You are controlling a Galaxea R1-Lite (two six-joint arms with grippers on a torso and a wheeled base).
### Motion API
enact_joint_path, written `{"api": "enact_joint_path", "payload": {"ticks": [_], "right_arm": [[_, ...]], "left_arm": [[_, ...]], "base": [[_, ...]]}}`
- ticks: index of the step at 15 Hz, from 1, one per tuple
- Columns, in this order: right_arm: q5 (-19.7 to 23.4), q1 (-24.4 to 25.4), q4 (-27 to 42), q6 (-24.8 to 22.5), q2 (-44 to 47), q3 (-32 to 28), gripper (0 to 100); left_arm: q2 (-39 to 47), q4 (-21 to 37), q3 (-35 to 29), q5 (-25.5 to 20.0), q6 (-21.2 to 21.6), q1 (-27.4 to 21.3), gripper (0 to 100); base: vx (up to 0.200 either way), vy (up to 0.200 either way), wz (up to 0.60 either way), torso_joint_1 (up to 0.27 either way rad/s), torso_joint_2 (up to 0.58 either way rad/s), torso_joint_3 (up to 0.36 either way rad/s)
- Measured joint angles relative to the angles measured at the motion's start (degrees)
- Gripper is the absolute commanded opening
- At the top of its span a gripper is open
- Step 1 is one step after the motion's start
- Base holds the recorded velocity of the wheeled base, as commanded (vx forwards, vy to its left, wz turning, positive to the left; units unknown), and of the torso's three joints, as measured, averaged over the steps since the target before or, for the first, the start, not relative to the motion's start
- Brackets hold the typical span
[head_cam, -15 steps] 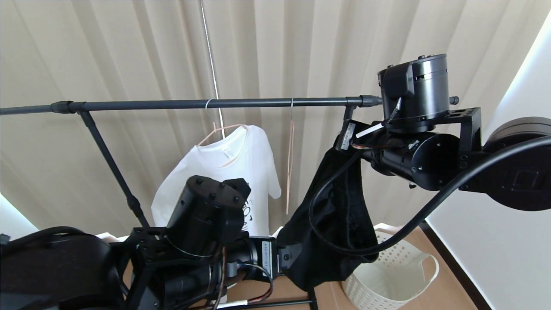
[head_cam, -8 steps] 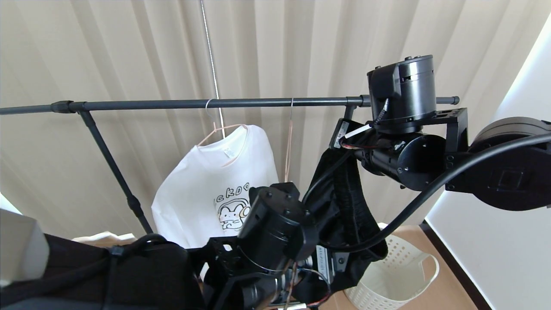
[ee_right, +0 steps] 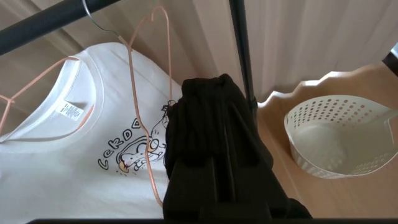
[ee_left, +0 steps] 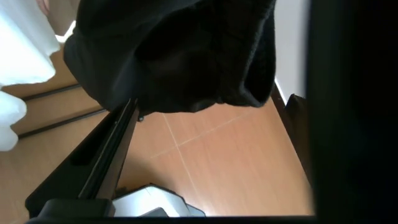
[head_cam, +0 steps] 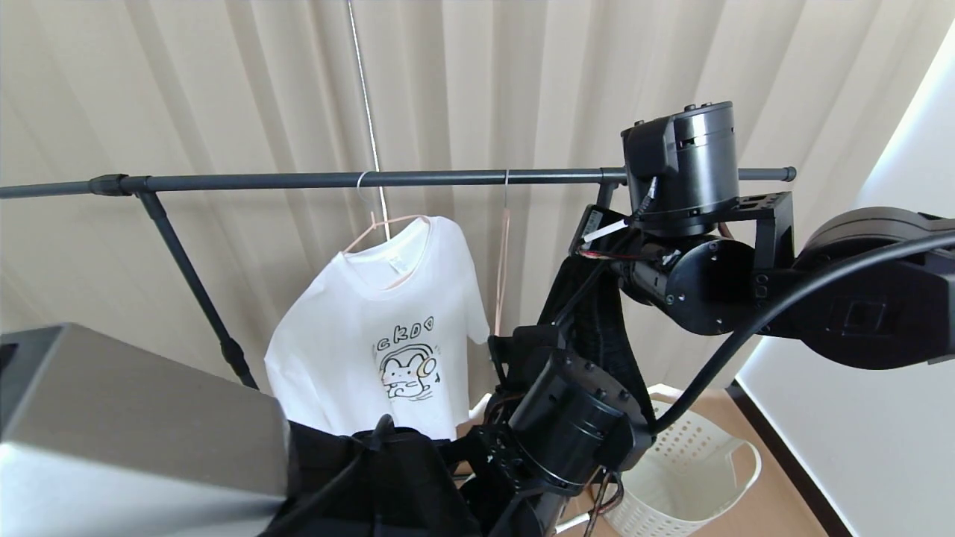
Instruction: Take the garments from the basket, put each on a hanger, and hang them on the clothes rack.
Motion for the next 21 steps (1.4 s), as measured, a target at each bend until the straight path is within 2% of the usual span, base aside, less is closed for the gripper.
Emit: {"api": "enact_joint_path", "payload": {"ticks": [4,9,12,21], "right_arm": [[-0.57,1.05,-1.61,0.15,0.35,0.3,0],[-0.77,1.55,-1.58,0.9,-1.05,0.49,0],[-0.83,0.91,-1.58,0.77,-2.33,0.49,0],[-0.61,-3.45,-1.5,0.35,-5.18,-0.2,0]], "left_arm": [[3.69,-0.16,-3.8,3.89,-1.06,0.09,100],[7.0,-0.02,-4.55,6.39,-1.23,1.45,100],[7.46,0.06,-3.56,6.5,-1.06,2.39,100],[4.16,-0.17,5.34,6.49,-0.95,3.17,100]], "base": [[0.0,0.0,0.0,0.0,0.0,0.0],[0.0,0.0,0.0,0.0,0.0,0.0],[0.0,0.0,0.0,0.0,0.0,0.0],[0.0,0.0,0.0,0.0,0.0,0.0]]}}
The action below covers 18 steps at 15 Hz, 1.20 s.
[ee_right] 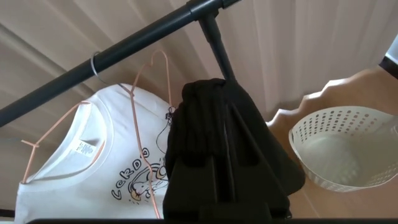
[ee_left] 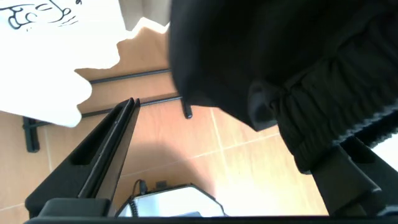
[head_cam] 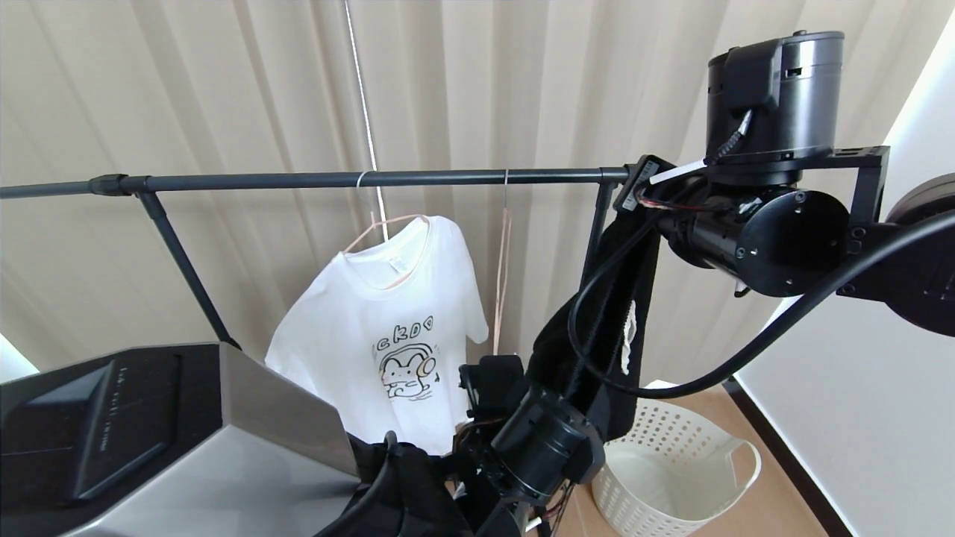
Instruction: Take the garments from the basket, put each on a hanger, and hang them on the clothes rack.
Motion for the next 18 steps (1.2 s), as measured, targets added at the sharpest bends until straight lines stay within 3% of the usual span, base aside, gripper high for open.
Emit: {"api": "enact_joint_path", "payload": {"ticks": [2,3,5,9,14,16,18], "right_arm": [[0.06,-0.77,0.0,-0.09,-0.61,-0.05,0],[0.09,-1.24,0.02,-0.18,-0.83,-0.05,0],[0.11,-2.04,0.33,-0.33,-1.13,-0.05,0],[0.3,-3.85,0.84,-5.36,-3.23,0.9,0],[2.52,-4.71,2.93,-16.8,-7.78,7.89,0],[4.83,-3.94,7.27,-18.53,-9.13,11.08,0],[7.95,-2.86,10.91,-18.62,-9.94,11.89,0]], "left_arm": [[-0.6,0.01,1.16,0.0,-0.09,0.0,100],[-1.01,0.01,1.72,0.01,-0.17,0.0,0],[-2.04,0.06,2.54,0.0,-0.17,0.0,0],[-8.11,0.26,4.78,-0.07,1.41,2.21,0],[-18.33,0.79,6.47,-0.22,7.66,6.8,0],[-21.47,0.91,6.57,-3.15,10.15,8.7,0],[-23.43,2.17,6.68,-9.47,10.47,10.08,0]], "base": [[0.0,0.0,0.0,0.0,0.0,0.0],[0.0,0.0,0.0,0.0,0.0,0.0],[0.0,0.0,0.0,0.0,0.0,0.0],[0.0,0.0,0.0,0.0,0.0,0.0],[0.0,0.0,0.0,0.0,0.0,0.0],[0.0,0.0,0.0,0.0,0.0,0.0],[0.0,0.0,0.0,0.0,0.0,0.0]]}}
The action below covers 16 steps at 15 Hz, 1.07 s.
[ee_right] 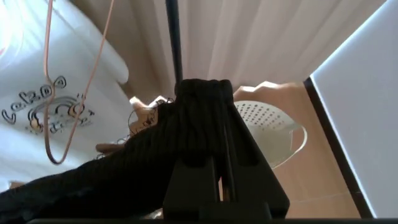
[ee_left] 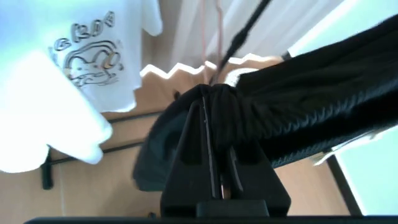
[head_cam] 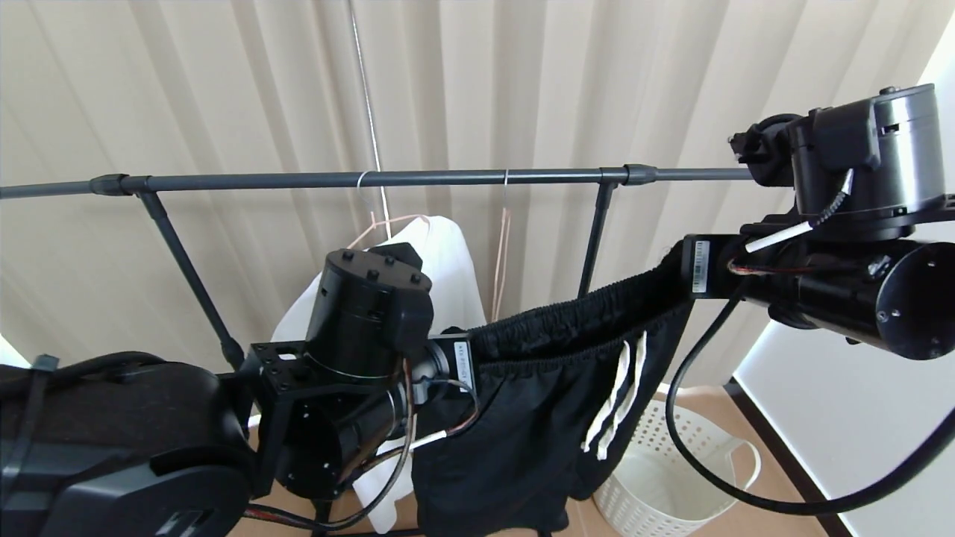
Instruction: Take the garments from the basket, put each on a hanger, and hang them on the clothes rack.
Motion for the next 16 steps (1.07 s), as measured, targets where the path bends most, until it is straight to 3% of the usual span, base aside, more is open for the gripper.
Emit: {"api": "enact_joint_path", "payload": {"ticks": [1,3,5,8,16], "right_arm": [[4.18,0.44,5.22,-0.02,-0.46,0.05,0],[9.24,1.07,10.89,-0.02,-1.07,-0.59,0],[10.64,1.13,12.23,-0.05,-0.9,-1.19,0],[10.51,-0.48,12.26,-0.51,0.11,-1.55,0],[10.86,-10.64,11.61,-3.8,3.73,-3.69,0]], "left_arm": [[-1.01,3.74,-0.06,-5.35,0.0,0.8,0],[-2.29,6.66,-0.39,-10.31,0.01,2.68,0],[-2.97,9.0,-0.32,-13.85,0.0,5.11,0],[-3.94,12.34,-0.11,-15.27,0.06,7.19,0],[-5.97,12.62,2.78,-17.21,0.17,13.13,0]], "base": [[0.0,0.0,0.0,0.0,0.0,0.0],[0.0,0.0,0.0,0.0,0.0,0.0],[0.0,0.0,0.0,0.0,0.0,0.0],[0.0,0.0,0.0,0.0,0.0,0.0],[0.0,0.0,0.0,0.0,0.0,0.0]]}}
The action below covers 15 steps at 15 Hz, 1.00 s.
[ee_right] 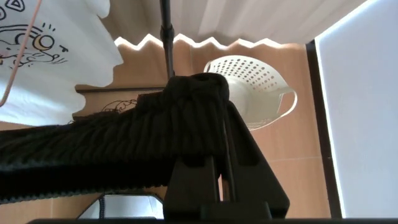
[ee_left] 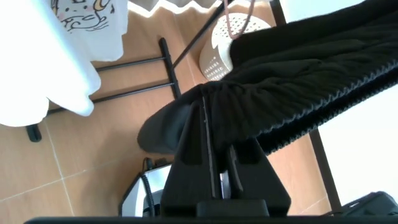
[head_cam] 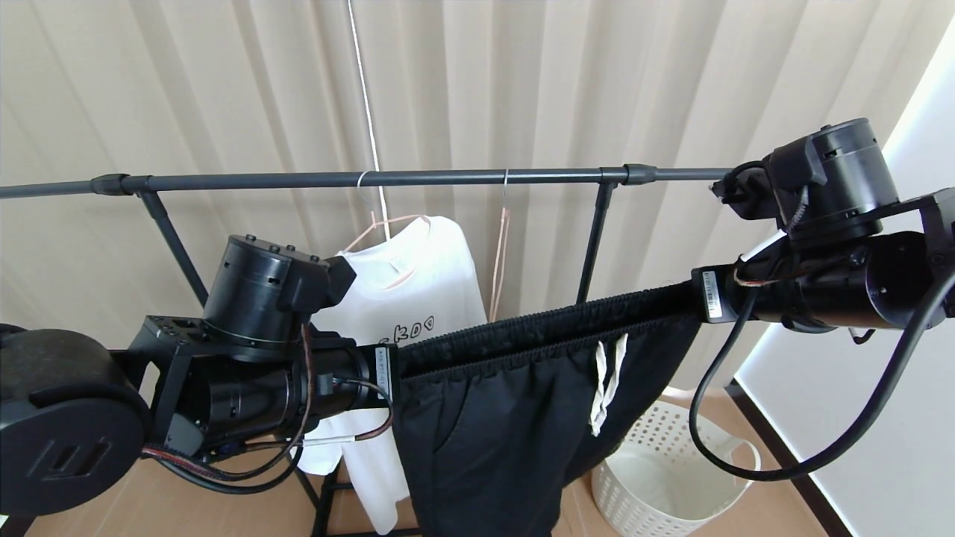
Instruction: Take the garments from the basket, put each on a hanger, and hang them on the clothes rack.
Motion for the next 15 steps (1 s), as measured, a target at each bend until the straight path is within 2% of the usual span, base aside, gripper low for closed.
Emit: {"api": "enact_joint_path", "payload": {"ticks": [2,5,8,13,15], "right_arm": [[-0.06,-0.09,0.49,0.0,0.07,0.41,0],[-0.24,2.29,0.82,-1.56,-1.05,2.54,0],[-0.22,6.45,2.22,-3.91,-3.43,5.75,0],[1.52,16.57,7.63,-3.56,-5.74,7.39,0],[2.22,20.32,7.63,-0.18,-5.96,7.11,0]], "left_arm": [[0.22,-0.2,-0.67,0.02,0.52,0.4,0],[2.11,-0.41,-3.78,0.11,1.04,0.5,0],[5.32,-0.39,-10.28,-0.02,1.07,0.5,0],[10.34,-0.44,-20.76,-5.55,1.56,1.21,0],[11.96,-0.52,-24.84,-8.64,1.56,1.99,0]], "base": [[0.0,0.0,0.0,0.0,0.0,0.0],[0.0,0.0,0.0,0.0,0.0,0.0],[0.0,0.0,0.0,0.0,0.0,0.0],[0.0,0.0,0.0,0.0,0.0,0.0],[0.0,0.0,0.0,0.0,0.0,0.0]]}}
